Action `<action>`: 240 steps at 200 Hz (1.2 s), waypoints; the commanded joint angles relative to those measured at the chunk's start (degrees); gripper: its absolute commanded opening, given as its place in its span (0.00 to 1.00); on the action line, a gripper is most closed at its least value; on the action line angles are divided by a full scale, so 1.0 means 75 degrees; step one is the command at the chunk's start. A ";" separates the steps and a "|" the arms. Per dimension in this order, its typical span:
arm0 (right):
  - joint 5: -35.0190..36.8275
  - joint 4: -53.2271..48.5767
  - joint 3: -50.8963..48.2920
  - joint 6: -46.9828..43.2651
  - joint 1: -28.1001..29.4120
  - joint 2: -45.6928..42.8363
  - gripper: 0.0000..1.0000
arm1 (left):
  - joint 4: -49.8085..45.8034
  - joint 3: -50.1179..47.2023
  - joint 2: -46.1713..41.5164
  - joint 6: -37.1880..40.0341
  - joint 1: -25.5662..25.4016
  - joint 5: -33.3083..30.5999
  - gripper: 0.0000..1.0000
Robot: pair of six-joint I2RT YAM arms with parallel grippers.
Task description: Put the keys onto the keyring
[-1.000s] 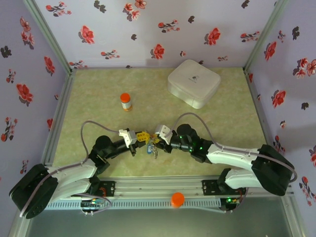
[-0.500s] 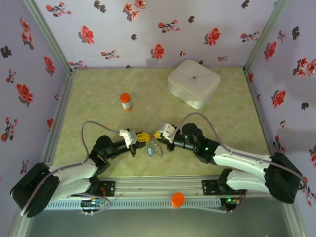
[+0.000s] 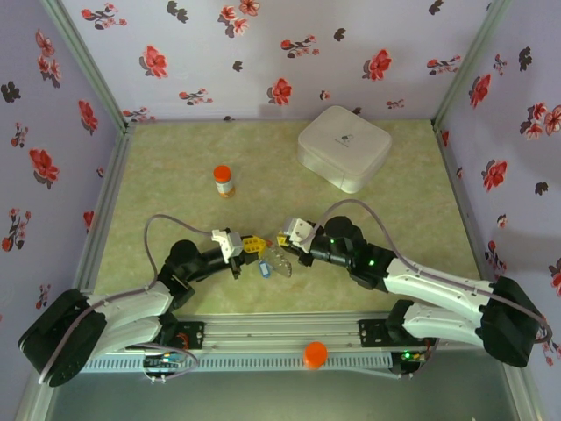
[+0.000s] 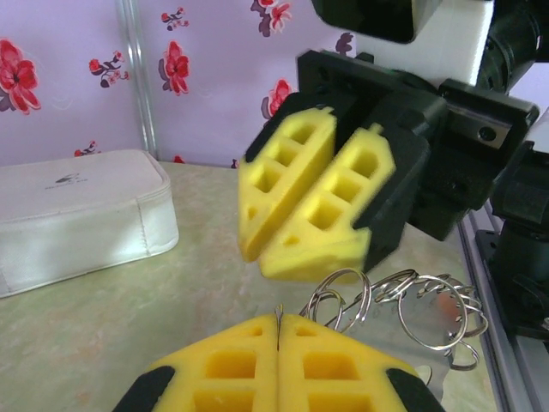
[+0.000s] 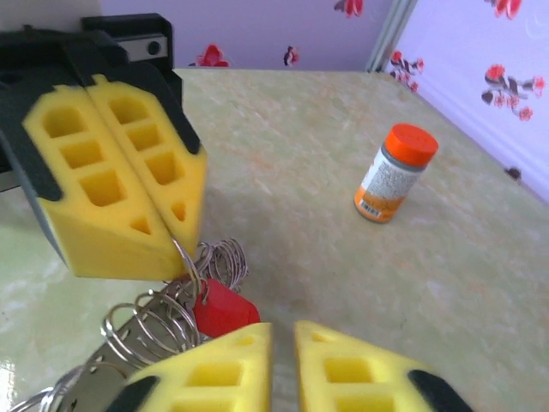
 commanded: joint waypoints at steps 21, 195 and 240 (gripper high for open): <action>-0.0777 0.0054 -0.0204 0.0584 0.0143 -0.0010 0.37 | 0.0551 0.0084 -0.0076 -0.0381 0.0230 0.0429 0.00; 0.0225 0.2822 -0.1025 0.0659 0.0529 0.1600 0.37 | 0.1075 0.0388 0.0703 -0.0910 0.0324 0.1240 0.00; 0.0234 0.3445 -0.1201 0.0407 0.0526 0.1631 0.28 | 0.1064 0.0429 0.0703 -0.0989 0.0321 0.1287 0.00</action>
